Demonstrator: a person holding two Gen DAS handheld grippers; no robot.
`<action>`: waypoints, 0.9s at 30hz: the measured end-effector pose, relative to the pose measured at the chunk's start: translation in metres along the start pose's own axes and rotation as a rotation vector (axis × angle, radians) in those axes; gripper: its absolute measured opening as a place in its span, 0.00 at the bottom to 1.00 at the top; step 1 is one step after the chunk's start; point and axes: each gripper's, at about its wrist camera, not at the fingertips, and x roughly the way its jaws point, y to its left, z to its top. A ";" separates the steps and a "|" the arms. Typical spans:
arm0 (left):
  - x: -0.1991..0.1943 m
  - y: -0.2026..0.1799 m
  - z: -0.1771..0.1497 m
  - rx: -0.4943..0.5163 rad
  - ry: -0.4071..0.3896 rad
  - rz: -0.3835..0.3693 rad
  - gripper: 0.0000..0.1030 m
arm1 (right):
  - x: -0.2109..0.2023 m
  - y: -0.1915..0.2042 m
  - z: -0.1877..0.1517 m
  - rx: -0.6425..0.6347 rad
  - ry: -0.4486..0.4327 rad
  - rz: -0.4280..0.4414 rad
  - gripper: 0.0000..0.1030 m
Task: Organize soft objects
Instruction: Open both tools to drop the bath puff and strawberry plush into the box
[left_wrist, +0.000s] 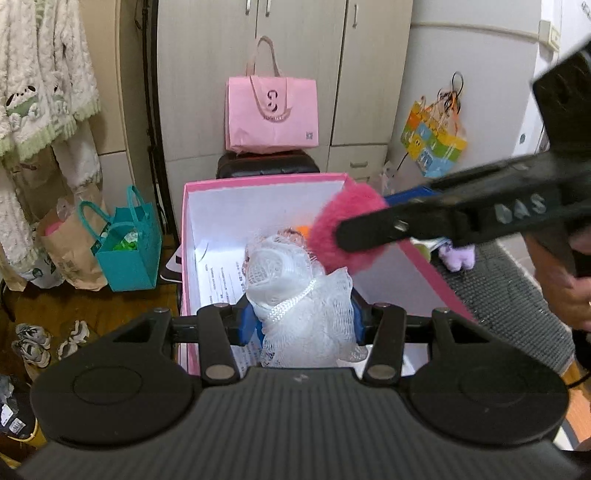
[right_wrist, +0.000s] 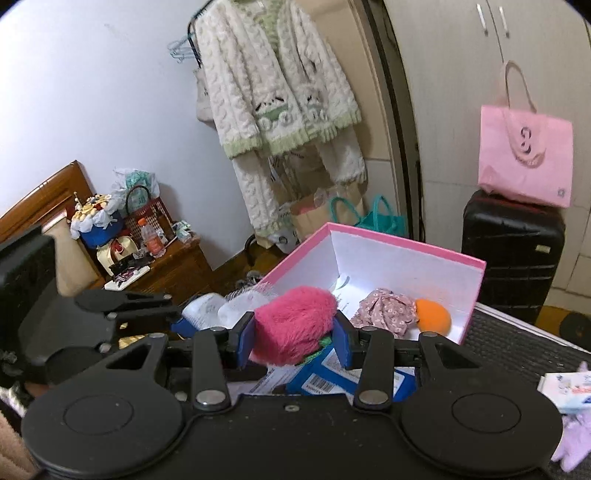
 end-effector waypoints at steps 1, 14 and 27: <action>0.005 0.000 0.000 0.008 0.008 0.010 0.47 | 0.006 -0.003 0.001 0.011 0.009 0.001 0.47; 0.048 0.007 0.011 -0.006 0.066 0.085 0.51 | 0.091 -0.037 0.022 0.071 0.165 -0.031 0.50; 0.008 0.002 0.007 -0.005 0.013 0.103 0.66 | 0.057 -0.037 0.026 0.078 0.111 -0.050 0.57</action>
